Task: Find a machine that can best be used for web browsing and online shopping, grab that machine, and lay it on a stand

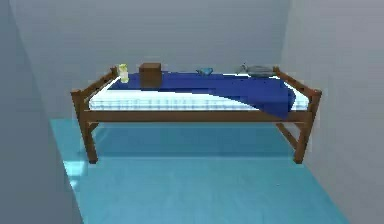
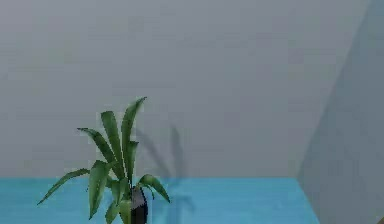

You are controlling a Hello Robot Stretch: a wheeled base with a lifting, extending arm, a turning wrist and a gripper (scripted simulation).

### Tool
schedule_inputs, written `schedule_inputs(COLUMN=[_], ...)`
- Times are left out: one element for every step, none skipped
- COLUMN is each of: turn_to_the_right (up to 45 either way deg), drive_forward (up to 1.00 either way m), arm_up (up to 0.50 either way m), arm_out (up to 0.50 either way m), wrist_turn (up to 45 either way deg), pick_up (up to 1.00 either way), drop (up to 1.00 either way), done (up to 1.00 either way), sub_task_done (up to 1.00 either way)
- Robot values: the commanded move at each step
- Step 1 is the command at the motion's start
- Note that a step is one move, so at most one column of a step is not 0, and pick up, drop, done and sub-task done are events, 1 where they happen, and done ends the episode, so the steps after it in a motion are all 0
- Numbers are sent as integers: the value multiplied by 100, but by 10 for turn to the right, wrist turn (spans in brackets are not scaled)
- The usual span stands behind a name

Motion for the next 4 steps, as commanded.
schedule_inputs(turn_to_the_right=[-450,-450,-450,-420], drive_forward=[0,0,0,0], arm_up=[0,0,0,0], arm_out=[0,0,0,0], wrist_turn=[0,0,0,0], pick_up=[0,0,0,0], drop=[0,0,0,0], done=[0,0,0,0], sub_task_done=[0,0,0,0])
